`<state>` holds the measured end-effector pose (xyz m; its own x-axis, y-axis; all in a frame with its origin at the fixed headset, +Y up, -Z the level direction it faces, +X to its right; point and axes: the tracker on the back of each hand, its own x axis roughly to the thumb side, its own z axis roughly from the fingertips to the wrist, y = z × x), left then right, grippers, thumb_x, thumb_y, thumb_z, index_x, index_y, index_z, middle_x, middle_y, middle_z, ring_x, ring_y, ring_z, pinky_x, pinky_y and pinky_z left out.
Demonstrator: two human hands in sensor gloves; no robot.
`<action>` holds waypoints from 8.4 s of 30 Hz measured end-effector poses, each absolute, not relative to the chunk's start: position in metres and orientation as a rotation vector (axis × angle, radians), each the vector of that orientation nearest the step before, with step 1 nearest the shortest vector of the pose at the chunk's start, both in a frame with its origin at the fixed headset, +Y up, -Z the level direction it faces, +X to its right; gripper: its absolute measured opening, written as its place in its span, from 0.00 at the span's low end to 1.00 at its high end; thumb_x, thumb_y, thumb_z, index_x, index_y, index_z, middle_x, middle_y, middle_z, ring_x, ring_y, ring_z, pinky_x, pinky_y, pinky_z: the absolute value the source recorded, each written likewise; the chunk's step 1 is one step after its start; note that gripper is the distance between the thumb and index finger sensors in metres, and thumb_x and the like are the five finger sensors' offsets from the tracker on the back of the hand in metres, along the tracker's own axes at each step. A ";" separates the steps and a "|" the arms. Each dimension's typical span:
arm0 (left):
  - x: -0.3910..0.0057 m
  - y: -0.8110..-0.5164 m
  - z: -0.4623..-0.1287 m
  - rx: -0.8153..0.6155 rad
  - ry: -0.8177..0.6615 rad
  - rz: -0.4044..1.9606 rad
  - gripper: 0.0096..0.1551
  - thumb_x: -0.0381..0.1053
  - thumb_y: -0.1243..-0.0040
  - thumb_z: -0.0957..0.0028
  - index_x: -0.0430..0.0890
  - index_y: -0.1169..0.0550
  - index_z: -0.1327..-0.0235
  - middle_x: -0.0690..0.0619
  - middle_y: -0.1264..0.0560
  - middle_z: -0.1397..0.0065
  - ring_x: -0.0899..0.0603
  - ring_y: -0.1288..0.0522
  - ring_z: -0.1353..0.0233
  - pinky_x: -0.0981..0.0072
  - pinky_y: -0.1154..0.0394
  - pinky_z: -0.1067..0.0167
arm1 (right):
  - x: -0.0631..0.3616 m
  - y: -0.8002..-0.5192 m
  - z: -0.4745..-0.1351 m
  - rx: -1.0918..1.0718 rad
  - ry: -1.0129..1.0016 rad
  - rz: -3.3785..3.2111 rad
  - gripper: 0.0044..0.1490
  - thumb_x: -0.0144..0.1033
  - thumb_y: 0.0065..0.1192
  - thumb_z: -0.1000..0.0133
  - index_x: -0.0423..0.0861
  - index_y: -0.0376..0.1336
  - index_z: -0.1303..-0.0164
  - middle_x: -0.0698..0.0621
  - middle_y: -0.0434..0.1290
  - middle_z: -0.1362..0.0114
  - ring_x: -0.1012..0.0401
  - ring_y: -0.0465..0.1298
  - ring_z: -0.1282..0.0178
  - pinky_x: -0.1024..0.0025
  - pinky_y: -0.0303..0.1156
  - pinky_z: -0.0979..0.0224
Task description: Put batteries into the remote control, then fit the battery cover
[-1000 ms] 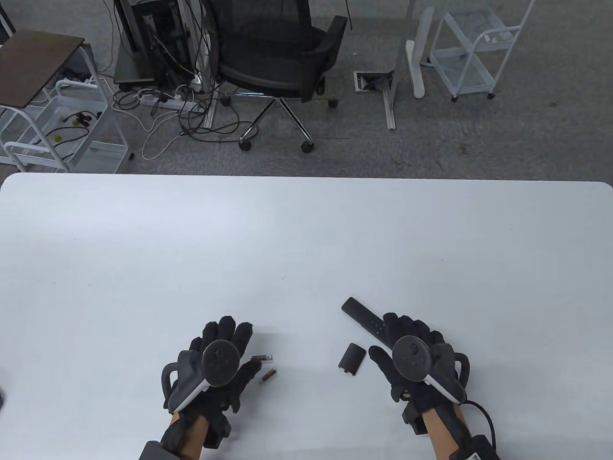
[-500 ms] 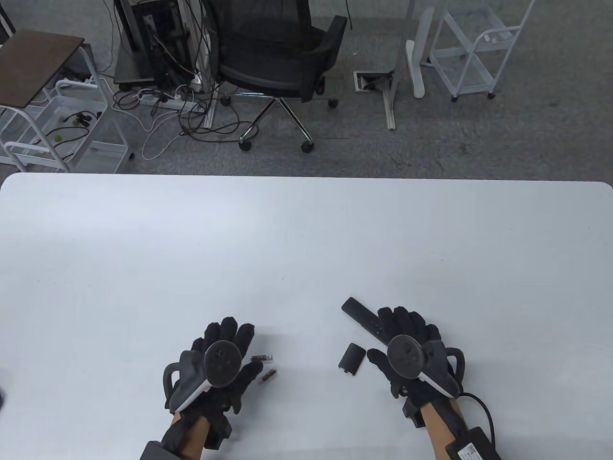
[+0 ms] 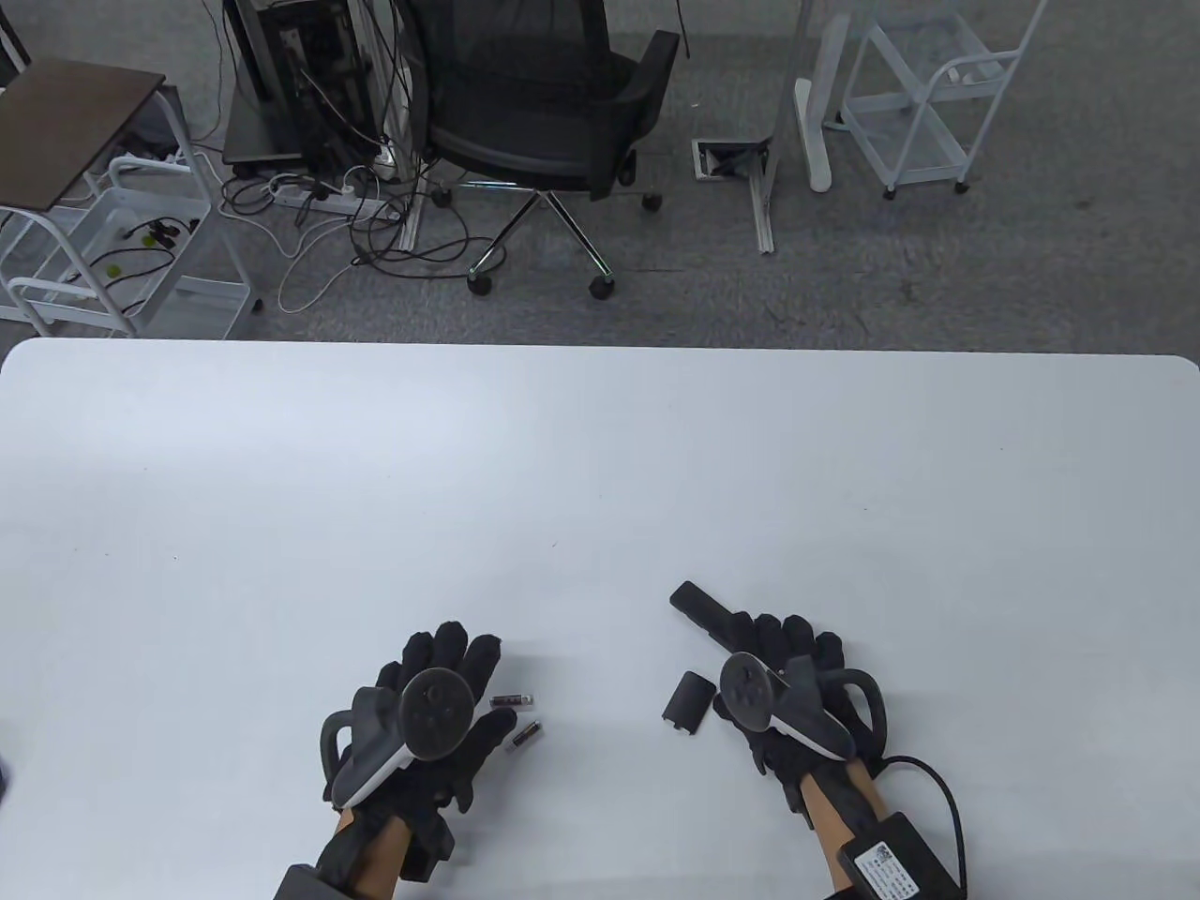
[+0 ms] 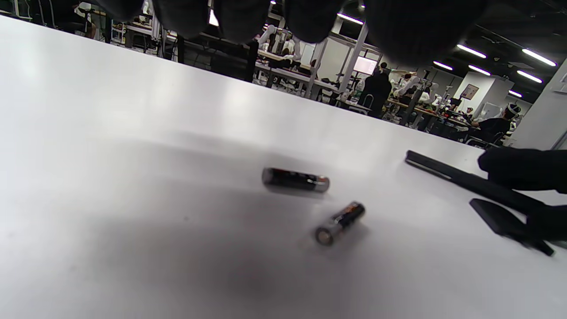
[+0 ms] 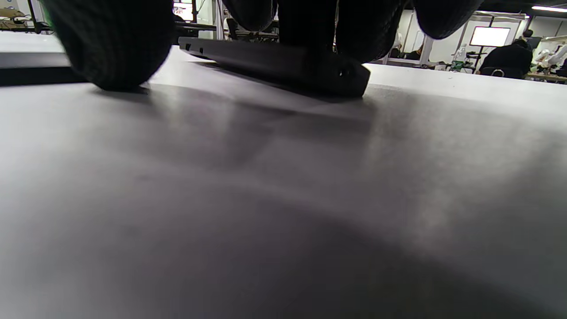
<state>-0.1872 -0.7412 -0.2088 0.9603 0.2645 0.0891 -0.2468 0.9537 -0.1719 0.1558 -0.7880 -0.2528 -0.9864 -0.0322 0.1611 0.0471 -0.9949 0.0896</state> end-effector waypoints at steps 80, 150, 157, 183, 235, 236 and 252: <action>-0.119 -0.757 -0.190 -0.424 -0.483 0.872 0.27 0.60 0.42 0.49 0.50 0.21 0.39 0.51 0.11 0.48 0.40 0.15 0.40 0.37 0.31 0.25 | 0.127 -0.733 -0.195 -1.521 -0.333 -4.267 0.40 0.52 0.66 0.48 0.44 0.65 0.28 0.41 0.79 0.32 0.42 0.80 0.36 0.36 0.67 0.29; -0.126 -0.751 -0.205 0.047 -0.271 0.045 0.32 0.60 0.30 0.54 0.60 0.25 0.34 0.57 0.15 0.41 0.44 0.17 0.35 0.40 0.30 0.21 | 0.179 -0.744 -0.216 -0.509 -0.088 -4.676 0.38 0.52 0.65 0.47 0.40 0.68 0.32 0.39 0.80 0.37 0.44 0.83 0.46 0.41 0.71 0.35; -0.125 -0.727 -0.181 0.179 -0.363 0.296 0.33 0.62 0.27 0.57 0.59 0.25 0.38 0.60 0.14 0.45 0.47 0.15 0.37 0.42 0.28 0.22 | 0.164 -0.753 -0.216 -0.495 -0.429 -4.651 0.39 0.52 0.65 0.46 0.39 0.68 0.32 0.39 0.81 0.38 0.45 0.84 0.48 0.42 0.74 0.37; -0.104 -0.710 -0.148 0.275 -0.538 0.487 0.27 0.60 0.29 0.53 0.64 0.26 0.39 0.62 0.17 0.39 0.47 0.19 0.31 0.41 0.31 0.21 | 0.134 -0.761 -0.207 -0.563 -0.860 -4.563 0.40 0.53 0.65 0.46 0.38 0.68 0.32 0.38 0.82 0.40 0.48 0.86 0.52 0.46 0.77 0.41; -0.094 -0.714 -0.143 0.280 -0.565 0.376 0.28 0.58 0.31 0.52 0.65 0.27 0.36 0.59 0.24 0.29 0.43 0.26 0.22 0.40 0.34 0.19 | 0.137 -0.758 -0.204 -0.565 -0.814 -4.568 0.40 0.53 0.63 0.45 0.36 0.67 0.32 0.37 0.82 0.41 0.49 0.86 0.54 0.47 0.77 0.42; -0.094 -0.714 -0.143 0.279 -0.565 0.379 0.28 0.58 0.31 0.52 0.66 0.27 0.36 0.59 0.24 0.29 0.43 0.26 0.22 0.39 0.34 0.19 | 0.137 -0.758 -0.205 -0.560 -0.808 -4.571 0.40 0.53 0.63 0.45 0.36 0.67 0.32 0.38 0.82 0.41 0.49 0.86 0.54 0.47 0.78 0.42; -0.095 -0.715 -0.144 0.258 -0.575 0.395 0.31 0.63 0.33 0.53 0.65 0.28 0.35 0.57 0.25 0.27 0.42 0.28 0.21 0.38 0.35 0.19 | 0.139 -0.756 -0.205 -0.528 -0.750 -4.604 0.40 0.52 0.63 0.45 0.36 0.67 0.32 0.37 0.82 0.41 0.49 0.87 0.54 0.47 0.78 0.42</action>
<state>-0.0954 -0.7152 -0.1444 0.7676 0.2884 0.5724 -0.4303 0.8937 0.1268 0.1393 -0.7560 -0.2052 -0.0052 0.9989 -0.0474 -0.9623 0.0079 0.2719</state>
